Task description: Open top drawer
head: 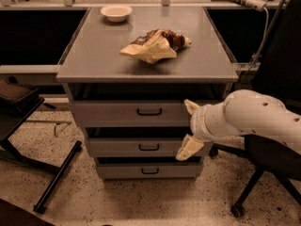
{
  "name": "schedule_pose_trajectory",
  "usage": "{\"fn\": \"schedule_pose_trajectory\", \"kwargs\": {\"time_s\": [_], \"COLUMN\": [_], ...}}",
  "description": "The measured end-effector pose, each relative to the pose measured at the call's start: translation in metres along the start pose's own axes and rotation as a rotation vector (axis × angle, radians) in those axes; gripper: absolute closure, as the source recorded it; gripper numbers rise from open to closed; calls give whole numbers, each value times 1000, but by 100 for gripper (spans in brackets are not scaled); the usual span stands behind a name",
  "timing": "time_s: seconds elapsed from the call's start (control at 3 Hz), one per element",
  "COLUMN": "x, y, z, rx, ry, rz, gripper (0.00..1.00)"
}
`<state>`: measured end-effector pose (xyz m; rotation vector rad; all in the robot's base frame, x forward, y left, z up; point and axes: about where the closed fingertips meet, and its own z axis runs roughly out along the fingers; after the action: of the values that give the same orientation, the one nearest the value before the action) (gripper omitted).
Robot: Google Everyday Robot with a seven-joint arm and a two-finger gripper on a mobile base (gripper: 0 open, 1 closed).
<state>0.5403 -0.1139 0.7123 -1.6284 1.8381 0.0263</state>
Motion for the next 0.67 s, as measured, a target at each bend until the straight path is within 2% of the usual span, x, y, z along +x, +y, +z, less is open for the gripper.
{"fn": "schedule_pose_trajectory", "kwargs": {"time_s": [0.33,0.67], "x": [-1,-4], "y": [-6,-21], "z": [6,30], "rx": [19,34], "ry": [-6,-23], "rz": [-3,18], "gripper": [0,0]}}
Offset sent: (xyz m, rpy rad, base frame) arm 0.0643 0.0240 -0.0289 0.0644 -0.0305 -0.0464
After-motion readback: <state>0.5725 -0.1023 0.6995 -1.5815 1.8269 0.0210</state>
